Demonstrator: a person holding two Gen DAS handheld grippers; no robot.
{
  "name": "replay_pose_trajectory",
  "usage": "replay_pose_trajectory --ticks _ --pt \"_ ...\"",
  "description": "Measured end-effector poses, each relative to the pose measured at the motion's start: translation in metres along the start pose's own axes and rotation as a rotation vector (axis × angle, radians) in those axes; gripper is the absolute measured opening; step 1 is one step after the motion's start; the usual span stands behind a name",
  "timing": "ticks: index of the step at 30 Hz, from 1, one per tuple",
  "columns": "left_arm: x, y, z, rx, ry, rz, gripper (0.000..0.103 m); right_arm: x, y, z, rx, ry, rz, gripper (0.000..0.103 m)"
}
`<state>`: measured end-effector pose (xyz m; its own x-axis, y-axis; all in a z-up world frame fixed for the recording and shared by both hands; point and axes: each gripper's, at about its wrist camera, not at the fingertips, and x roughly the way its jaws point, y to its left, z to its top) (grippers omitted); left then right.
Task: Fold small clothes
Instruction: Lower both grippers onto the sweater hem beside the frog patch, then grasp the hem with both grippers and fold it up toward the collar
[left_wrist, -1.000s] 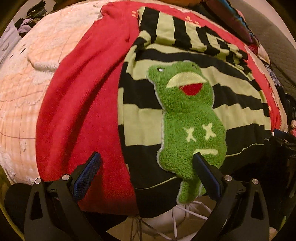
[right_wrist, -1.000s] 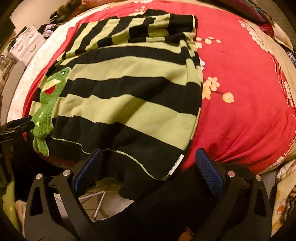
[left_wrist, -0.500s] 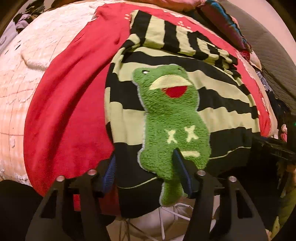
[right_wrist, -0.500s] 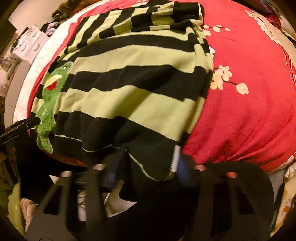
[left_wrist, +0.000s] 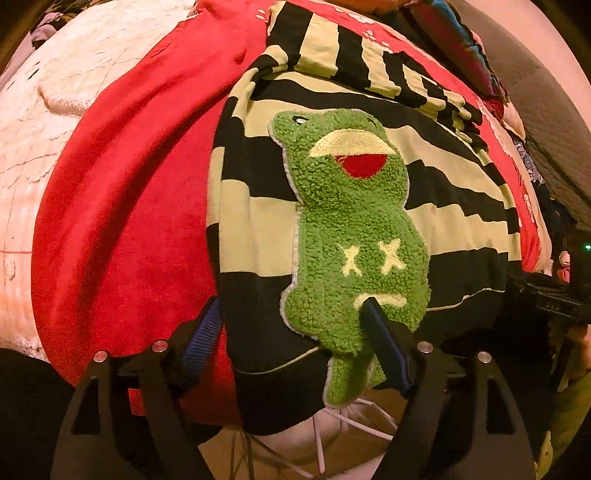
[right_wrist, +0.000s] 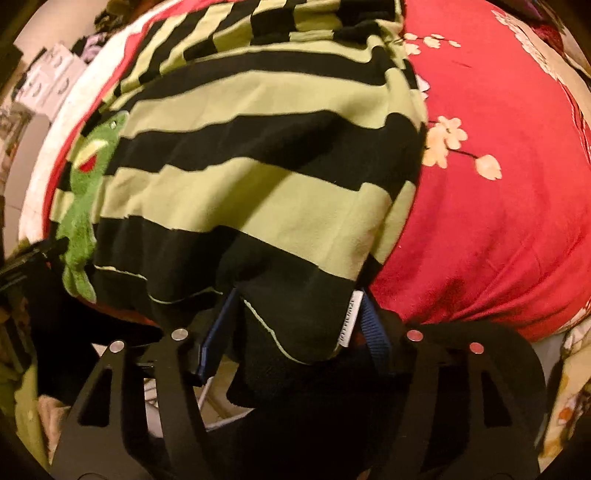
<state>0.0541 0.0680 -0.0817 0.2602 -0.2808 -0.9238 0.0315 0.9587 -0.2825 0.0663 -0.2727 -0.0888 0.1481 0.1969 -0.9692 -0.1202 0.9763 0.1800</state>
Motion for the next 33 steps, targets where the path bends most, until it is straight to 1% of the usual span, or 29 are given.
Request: replay_pose_trajectory --ticks 1,2,3,4,5,6,8,12,15,18,20,21,24,26,28,30,32,33 --pt "-0.002 0.001 0.0 -0.002 -0.005 -0.01 0.064 0.001 0.0 0.001 0.0 0.001 -0.001 0.045" --pt "-0.003 0.001 0.001 -0.005 -0.013 -0.024 0.052 0.0 -0.001 0.001 0.005 -0.004 0.0 0.039" --pt "-0.006 0.002 0.002 -0.01 -0.022 -0.04 0.045 -0.002 -0.004 0.0 0.017 -0.016 0.009 0.03" --pt "-0.008 0.003 0.003 -0.013 -0.026 -0.053 0.033 -0.005 -0.006 0.0 0.024 -0.03 0.022 0.022" --pt "-0.01 0.003 0.003 -0.015 -0.031 -0.059 0.024 -0.008 -0.007 -0.001 0.031 -0.048 0.038 0.019" --pt "-0.013 0.004 0.004 -0.02 -0.04 -0.071 0.02 -0.011 -0.008 -0.001 0.037 -0.067 0.055 0.014" --pt "-0.02 0.005 0.005 -0.028 -0.061 -0.096 0.014 -0.023 -0.009 -0.002 0.035 -0.116 0.092 0.012" --pt "-0.051 0.0 0.012 -0.008 -0.182 -0.14 0.013 -0.043 -0.008 -0.002 0.011 -0.203 0.143 0.011" --pt "-0.065 -0.001 0.021 -0.015 -0.227 -0.176 0.013 -0.058 -0.01 0.002 0.024 -0.276 0.195 0.011" --pt "-0.07 0.002 0.04 -0.063 -0.251 -0.23 0.011 -0.074 -0.013 0.014 0.033 -0.332 0.223 0.011" --pt "-0.073 0.004 0.052 -0.095 -0.27 -0.255 0.007 -0.083 -0.013 0.028 0.034 -0.366 0.236 0.011" --pt "-0.074 0.007 0.064 -0.117 -0.278 -0.276 0.007 -0.084 -0.012 0.035 0.037 -0.375 0.244 0.01" --pt "-0.069 0.007 0.09 -0.15 -0.287 -0.29 0.007 -0.093 -0.018 0.061 0.05 -0.414 0.261 0.01" --pt "-0.063 0.009 0.108 -0.178 -0.291 -0.294 0.007 -0.092 -0.025 0.076 0.066 -0.425 0.255 0.01" --pt "-0.052 0.013 0.128 -0.221 -0.284 -0.305 0.007 -0.087 -0.03 0.09 0.087 -0.422 0.231 0.01" --pt "-0.038 0.016 0.146 -0.261 -0.273 -0.288 0.007 -0.08 -0.039 0.101 0.108 -0.418 0.203 0.01" --pt "-0.029 0.017 0.16 -0.284 -0.27 -0.274 0.007 -0.069 -0.052 0.114 0.153 -0.398 0.213 0.01" --pt "-0.023 0.016 0.173 -0.291 -0.265 -0.262 0.007 -0.064 -0.057 0.119 0.176 -0.389 0.228 0.01"
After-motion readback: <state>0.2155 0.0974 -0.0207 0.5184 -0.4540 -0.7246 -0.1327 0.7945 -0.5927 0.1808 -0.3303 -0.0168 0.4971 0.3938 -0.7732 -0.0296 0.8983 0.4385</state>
